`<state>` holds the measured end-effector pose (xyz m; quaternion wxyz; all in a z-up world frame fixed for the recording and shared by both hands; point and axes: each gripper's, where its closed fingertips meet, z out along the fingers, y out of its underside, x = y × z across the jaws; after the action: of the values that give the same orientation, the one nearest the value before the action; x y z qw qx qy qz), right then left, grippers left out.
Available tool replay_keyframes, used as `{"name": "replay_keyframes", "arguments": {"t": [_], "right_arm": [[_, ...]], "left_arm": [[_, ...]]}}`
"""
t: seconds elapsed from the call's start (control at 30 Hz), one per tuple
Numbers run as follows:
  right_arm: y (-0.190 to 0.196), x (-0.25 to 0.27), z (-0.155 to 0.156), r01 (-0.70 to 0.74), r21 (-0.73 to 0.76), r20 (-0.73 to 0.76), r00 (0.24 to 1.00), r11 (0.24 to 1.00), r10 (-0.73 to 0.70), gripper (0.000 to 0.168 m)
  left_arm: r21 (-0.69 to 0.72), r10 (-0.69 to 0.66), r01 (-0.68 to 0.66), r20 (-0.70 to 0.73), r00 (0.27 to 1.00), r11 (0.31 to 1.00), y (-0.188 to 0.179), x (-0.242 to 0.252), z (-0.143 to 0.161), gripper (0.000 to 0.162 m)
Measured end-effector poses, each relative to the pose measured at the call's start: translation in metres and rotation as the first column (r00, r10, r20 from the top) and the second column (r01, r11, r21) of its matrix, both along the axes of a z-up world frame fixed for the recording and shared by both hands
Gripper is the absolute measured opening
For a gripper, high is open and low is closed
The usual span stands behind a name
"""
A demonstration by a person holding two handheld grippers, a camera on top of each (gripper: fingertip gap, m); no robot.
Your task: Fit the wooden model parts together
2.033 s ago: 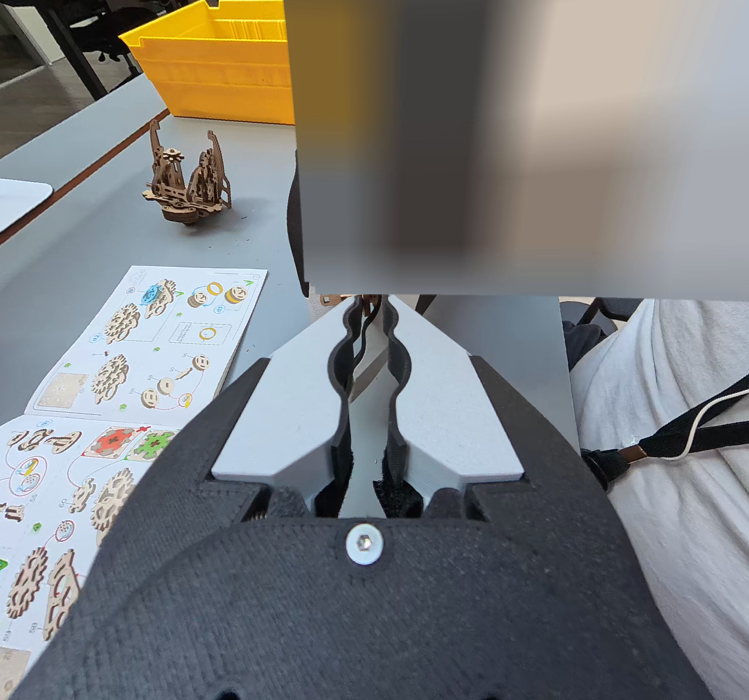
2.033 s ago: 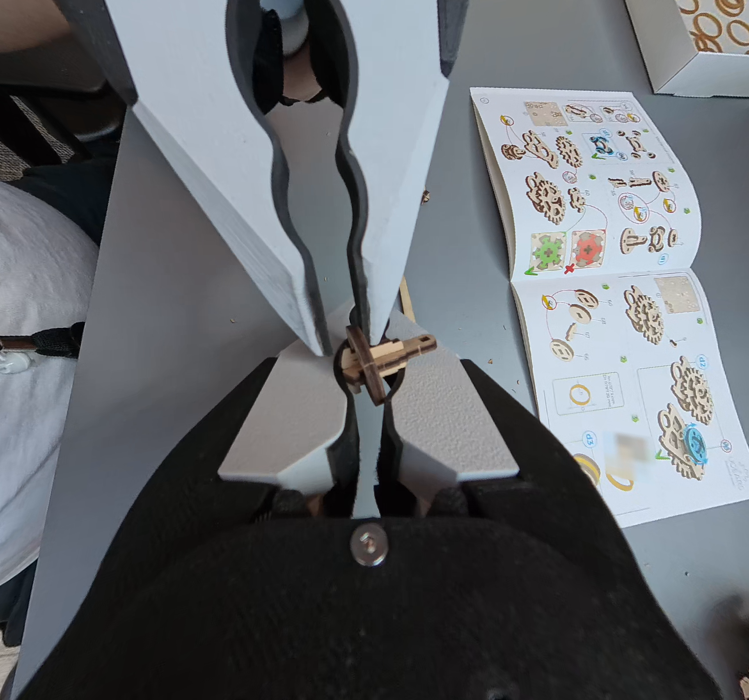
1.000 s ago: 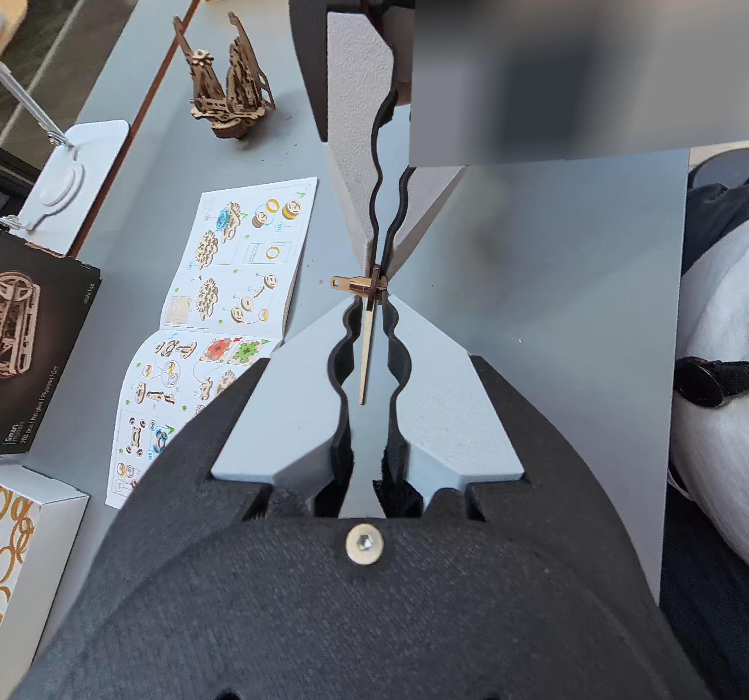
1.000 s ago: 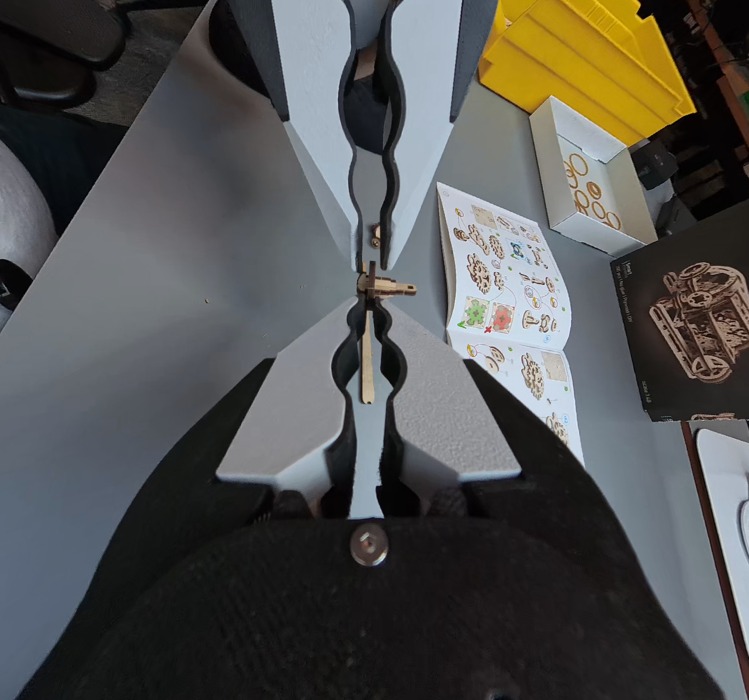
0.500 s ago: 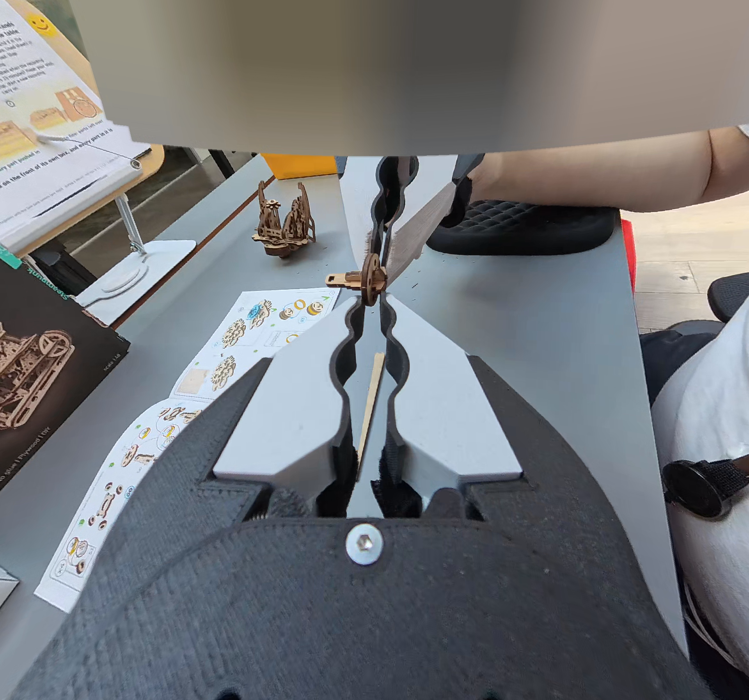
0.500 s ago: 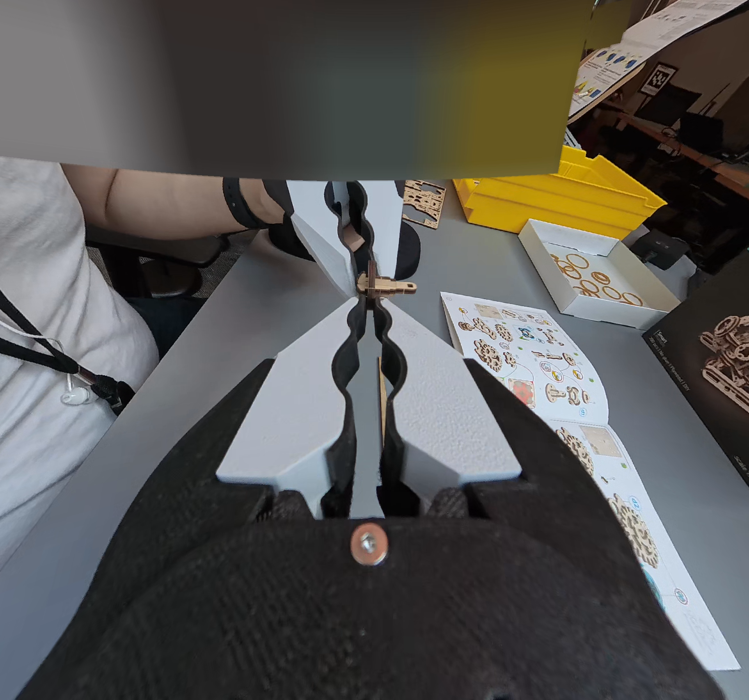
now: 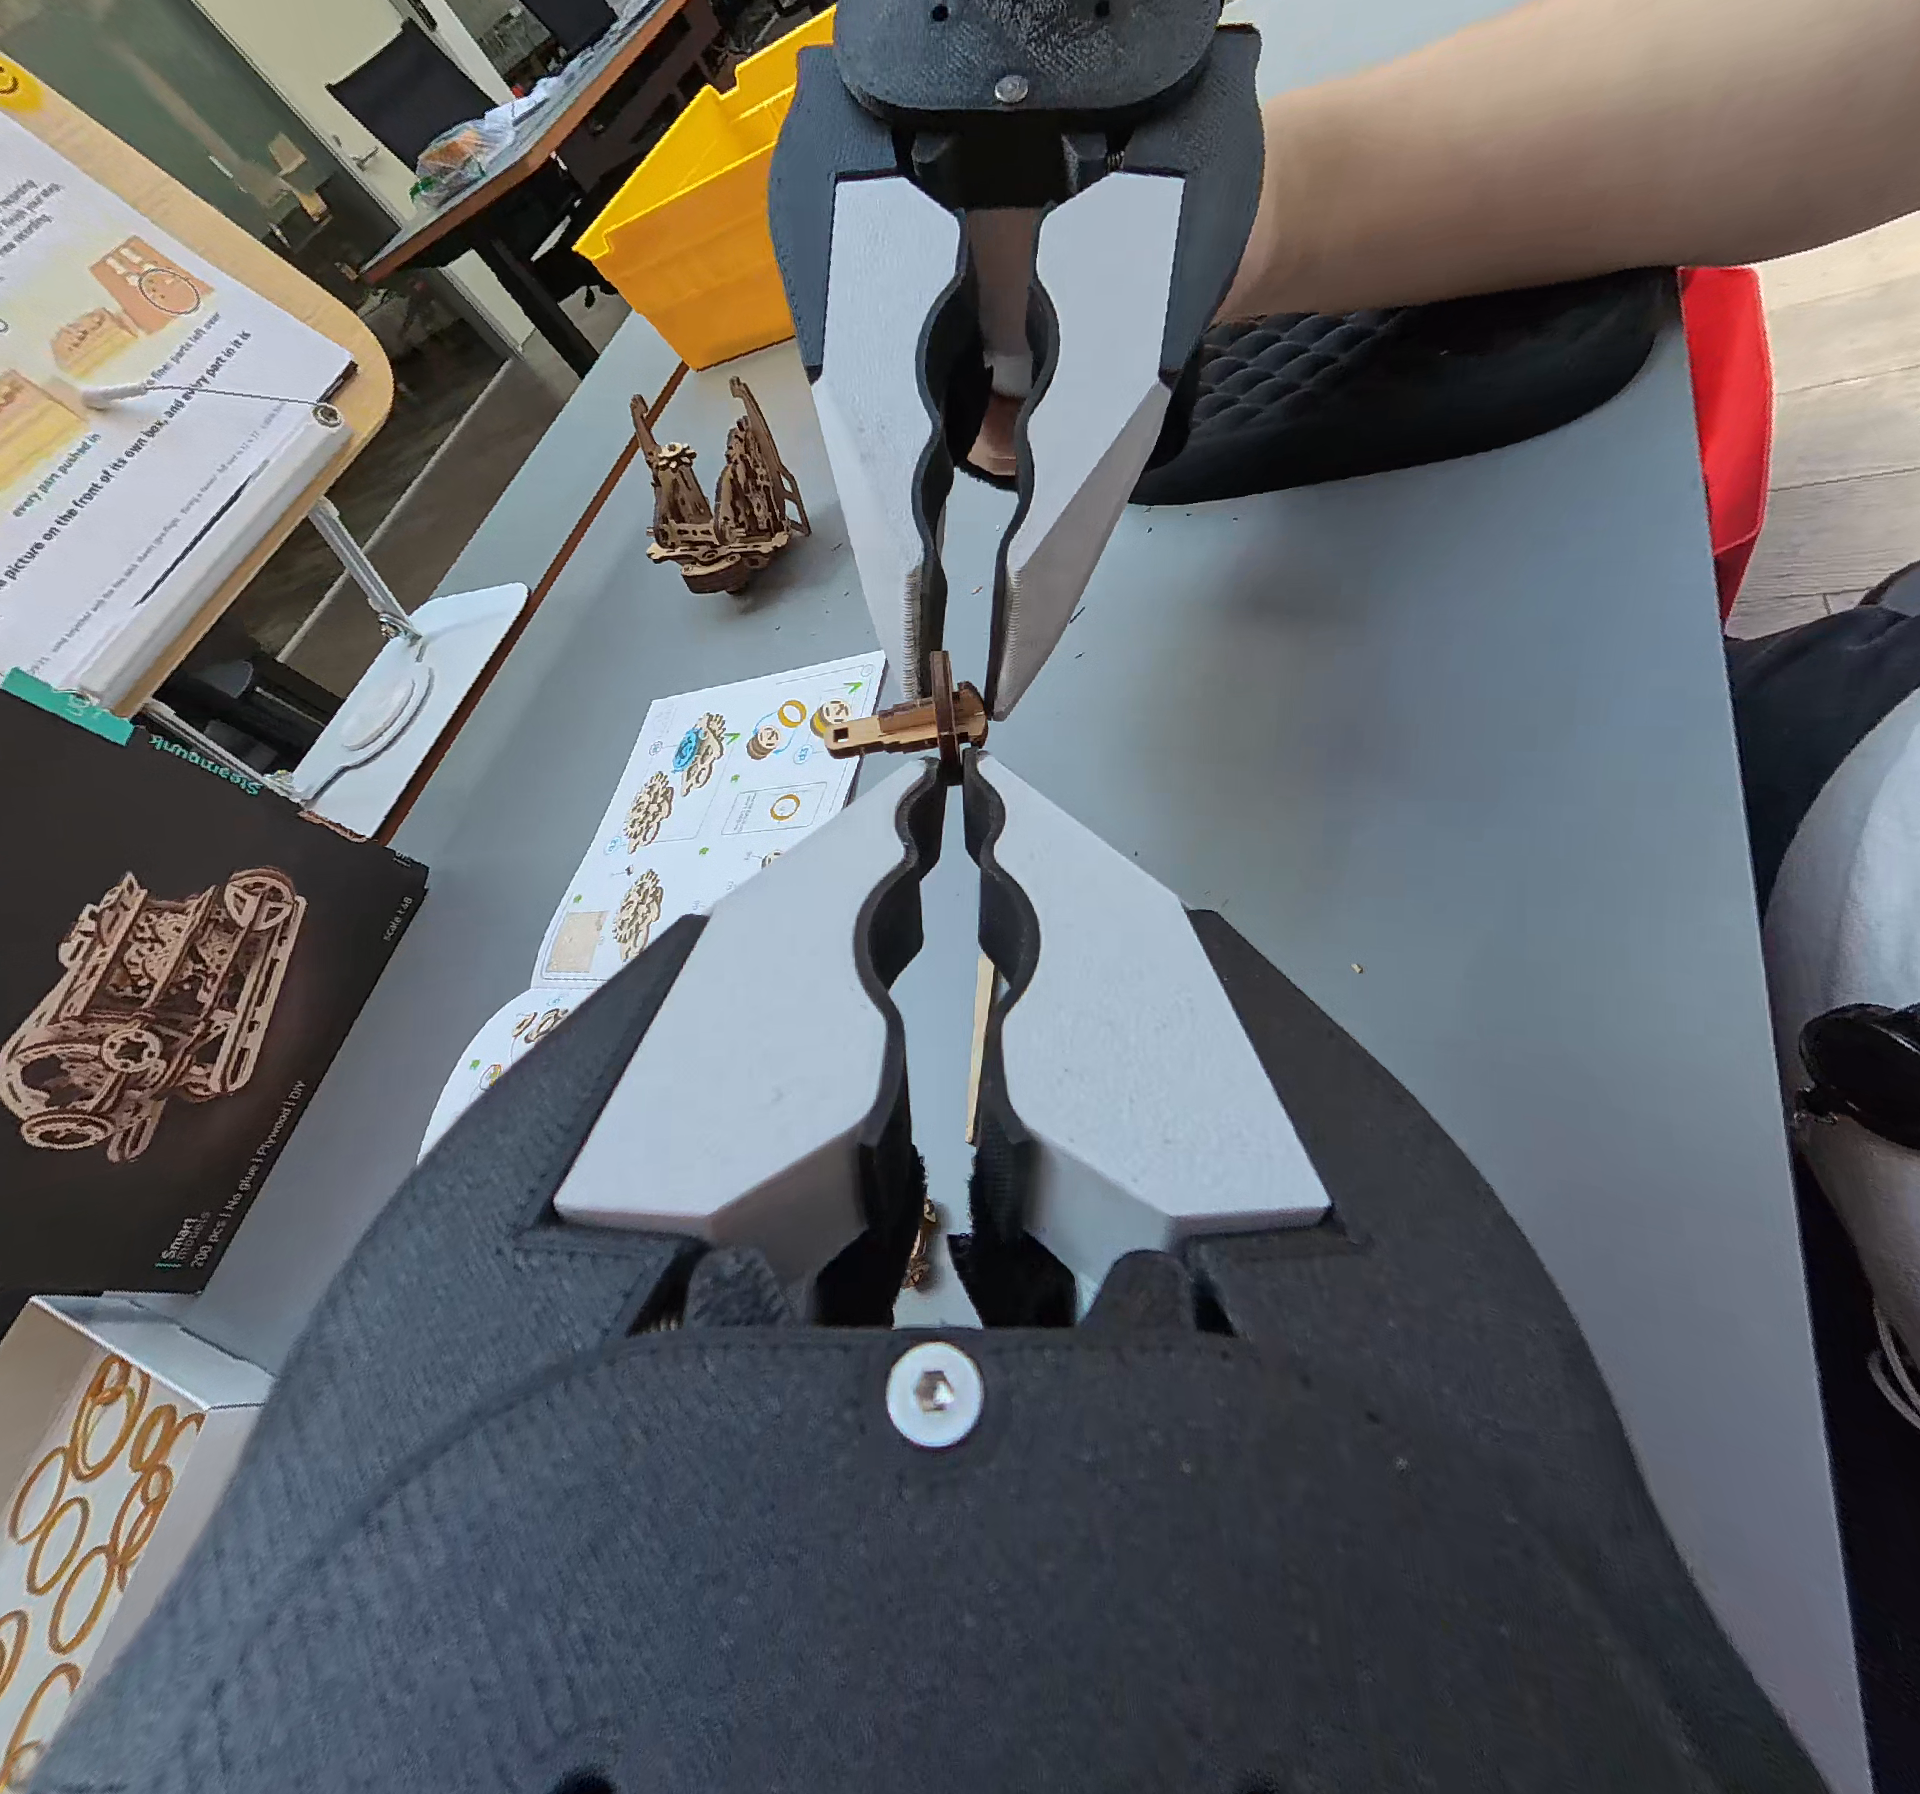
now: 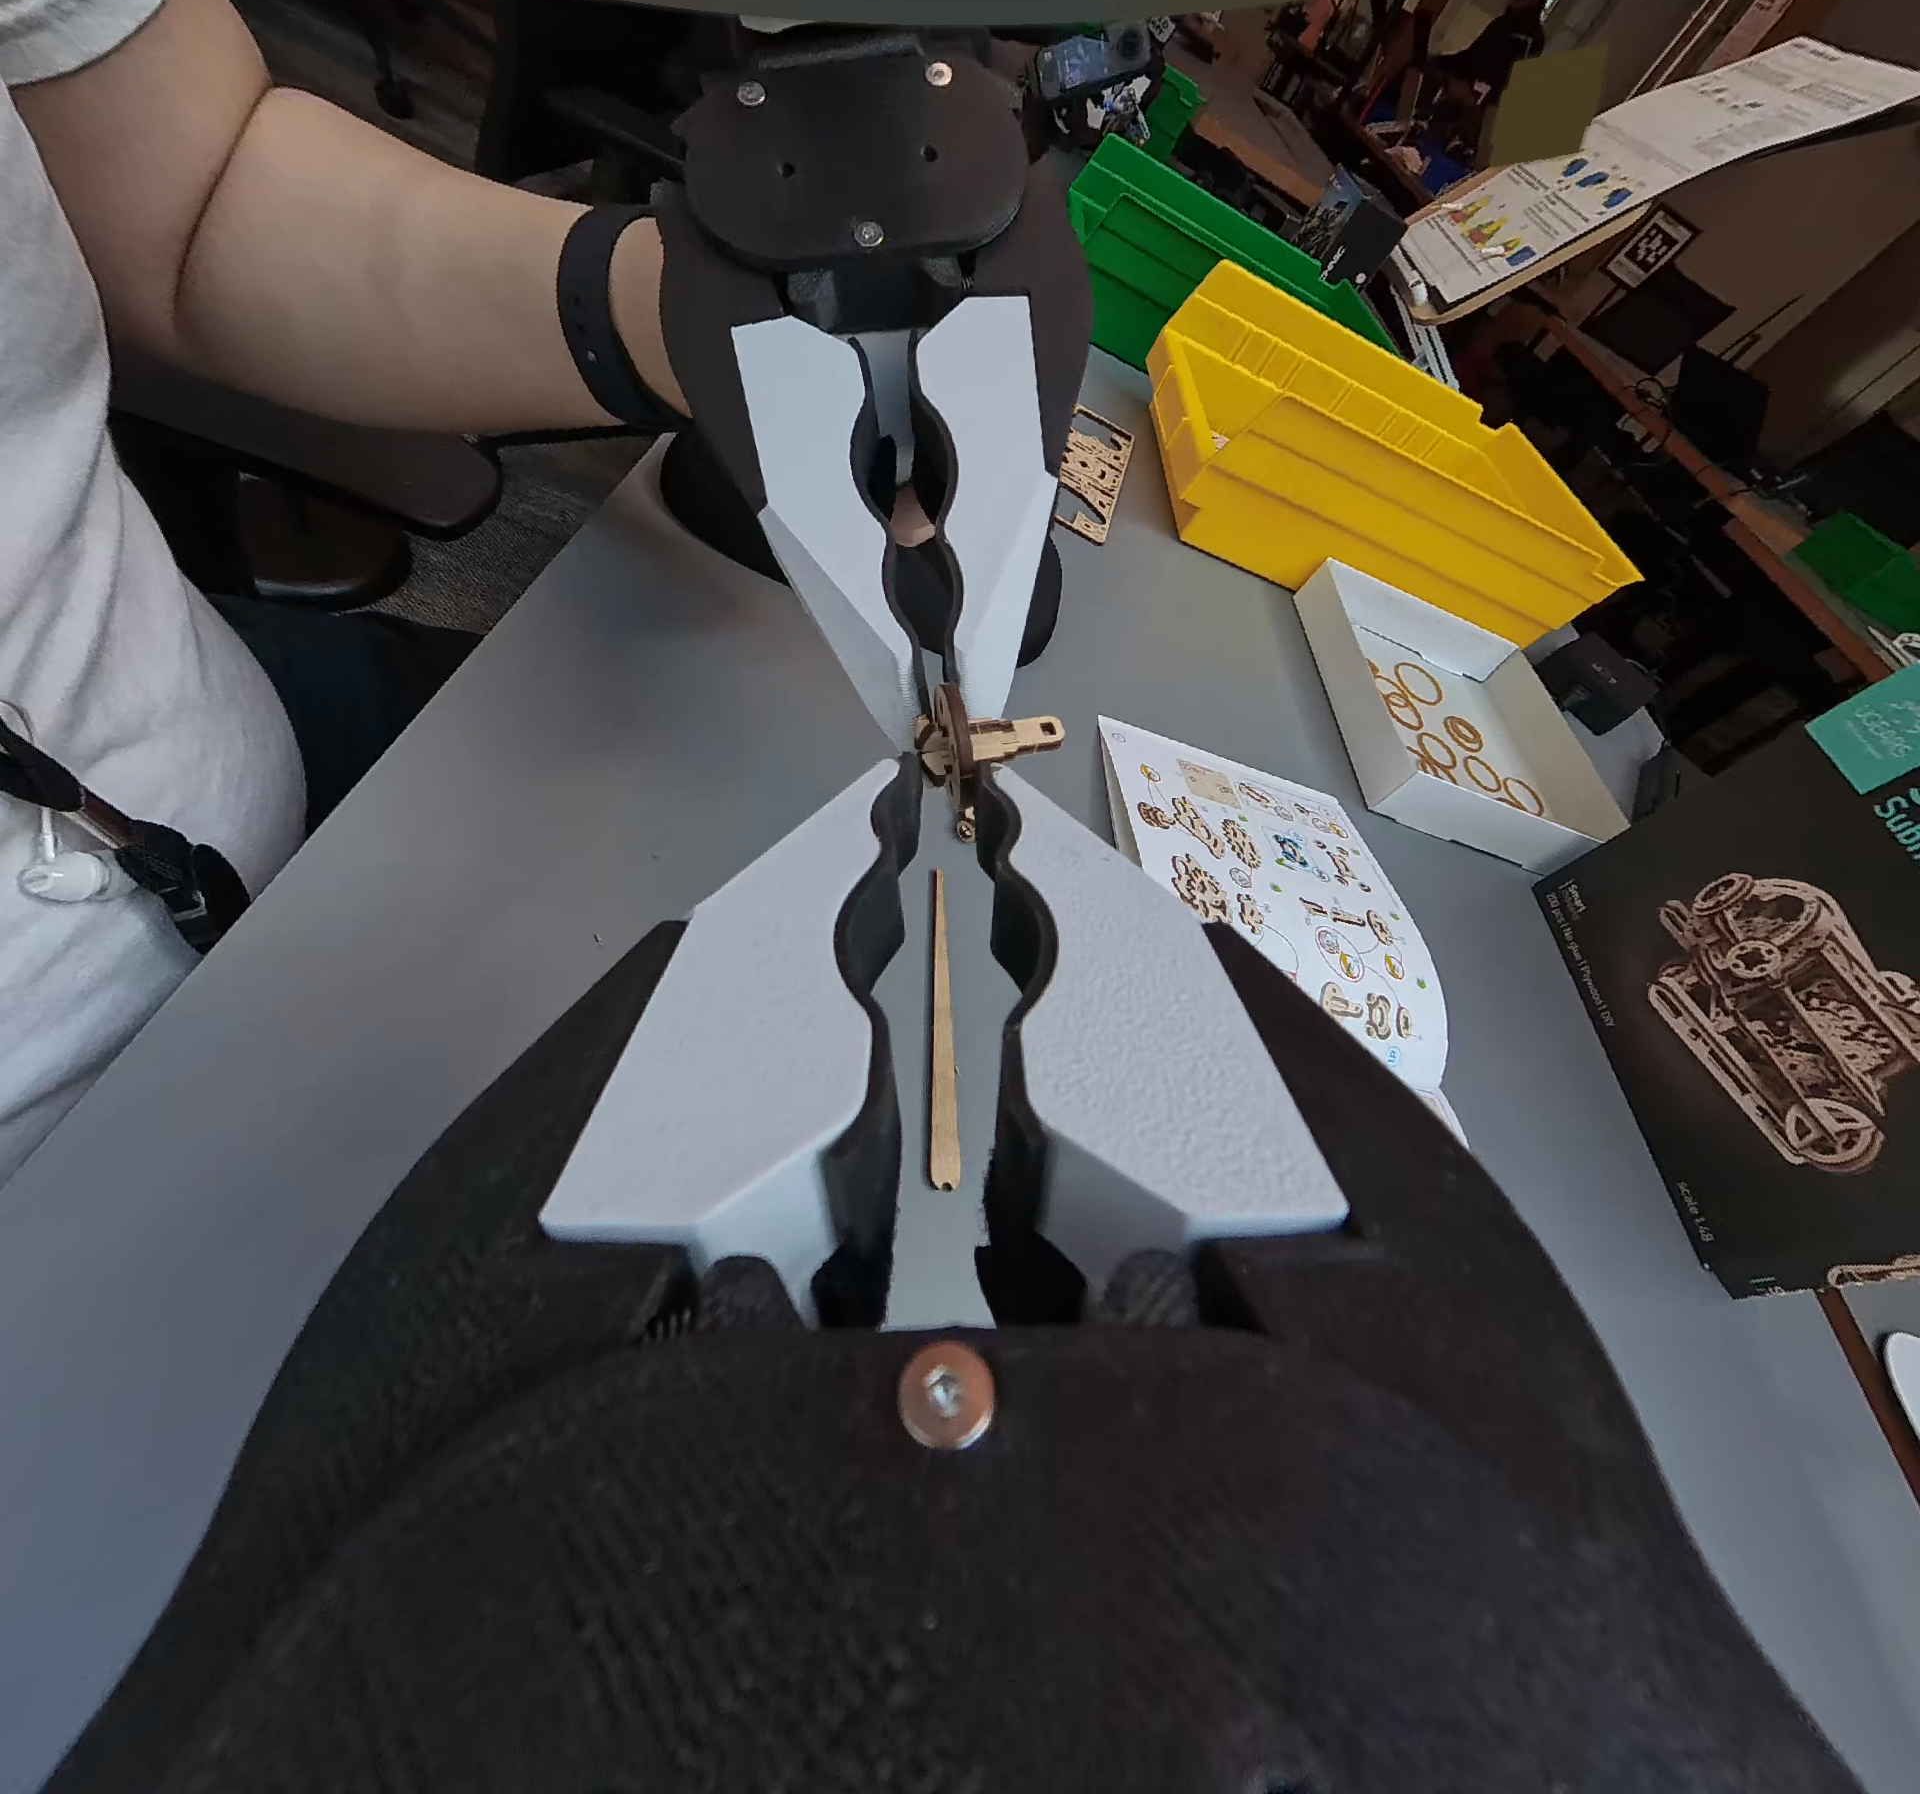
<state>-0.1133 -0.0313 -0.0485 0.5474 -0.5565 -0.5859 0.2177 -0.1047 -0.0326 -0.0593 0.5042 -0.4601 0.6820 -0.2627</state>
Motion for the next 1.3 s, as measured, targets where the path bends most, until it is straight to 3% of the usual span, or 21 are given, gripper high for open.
{"name": "replay_keyframes", "arguments": {"t": [0.2, 0.53, 1.0, 1.3], "right_arm": [[0.000, 0.000, 0.007, 0.022, 0.078, 0.006, 1.000, 0.997, -0.023, 0.008], [0.002, 0.003, 0.012, 0.044, 0.086, -0.015, 0.999, 0.995, -0.043, 0.008], [-0.001, 0.000, -0.006, 0.028, 0.127, 0.122, 0.991, 0.991, -0.044, 0.006], [0.004, 0.000, -0.020, 0.085, 0.134, 0.223, 0.968, 0.987, -0.114, 0.005]], "left_arm": [[-0.013, 0.018, -0.017, 0.059, 0.998, 1.000, 0.001, -0.005, 0.010, 0.014], [0.060, 0.026, -0.033, 0.116, 0.993, 0.998, -0.003, -0.002, 0.021, 0.006], [0.068, 0.003, -0.006, 0.039, 0.999, 0.998, -0.009, -0.004, 0.007, 0.006], [0.099, 0.068, -0.063, -0.053, 0.996, 0.993, -0.003, -0.003, -0.005, 0.007]]}}
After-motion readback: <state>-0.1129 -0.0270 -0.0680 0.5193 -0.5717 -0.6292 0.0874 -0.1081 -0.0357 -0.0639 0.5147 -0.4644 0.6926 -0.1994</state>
